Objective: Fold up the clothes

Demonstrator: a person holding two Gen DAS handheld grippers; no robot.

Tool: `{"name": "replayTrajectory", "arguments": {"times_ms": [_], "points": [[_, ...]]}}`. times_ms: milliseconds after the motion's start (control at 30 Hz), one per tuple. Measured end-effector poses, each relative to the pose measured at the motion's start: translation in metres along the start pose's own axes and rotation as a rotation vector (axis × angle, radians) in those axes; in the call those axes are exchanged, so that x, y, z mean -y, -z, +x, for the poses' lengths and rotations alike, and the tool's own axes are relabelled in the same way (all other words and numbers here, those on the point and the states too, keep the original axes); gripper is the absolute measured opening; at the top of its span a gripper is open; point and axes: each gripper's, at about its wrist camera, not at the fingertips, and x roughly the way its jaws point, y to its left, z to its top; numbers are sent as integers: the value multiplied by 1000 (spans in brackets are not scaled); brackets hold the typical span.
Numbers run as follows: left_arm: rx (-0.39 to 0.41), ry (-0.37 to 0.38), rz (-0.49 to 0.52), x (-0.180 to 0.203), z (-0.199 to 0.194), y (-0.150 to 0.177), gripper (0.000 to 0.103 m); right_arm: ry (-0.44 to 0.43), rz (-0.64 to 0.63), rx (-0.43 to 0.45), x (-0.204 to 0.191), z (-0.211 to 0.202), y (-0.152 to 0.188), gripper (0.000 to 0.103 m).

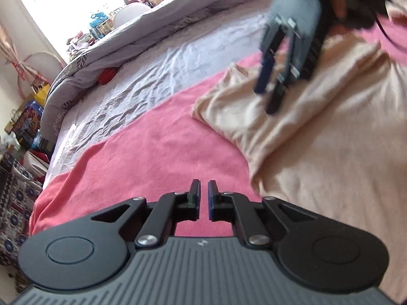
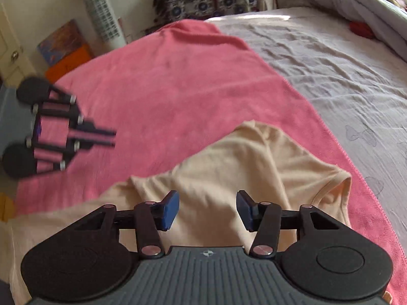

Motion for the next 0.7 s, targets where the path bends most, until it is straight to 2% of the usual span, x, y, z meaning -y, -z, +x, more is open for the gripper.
{"name": "replayTrajectory", "arguments": {"times_ms": [67, 133, 200, 267, 300, 367, 567, 700], "points": [[43, 111, -62, -20, 11, -25, 7, 2, -35, 13, -1, -6, 7, 49], [60, 252, -83, -35, 34, -51, 8, 17, -63, 25, 2, -15, 12, 49], [43, 383, -76, -42, 63, -72, 8, 43, -65, 25, 10, -27, 18, 49], [-20, 453, -59, -36, 95, -84, 8, 64, -80, -18, 18, -28, 28, 49], [-62, 470, -52, -32, 111, -87, 8, 75, -89, -42, 21, -28, 33, 49], [-161, 447, -35, -21, 139, -84, 8, 116, -128, -110, 24, -24, 51, 49], [-181, 459, -34, -26, 148, -77, 14, 162, -9, -121, 44, -69, 125, 50], [-219, 439, -11, -35, 147, -79, 14, 211, 115, -165, 60, -102, 167, 57]]}}
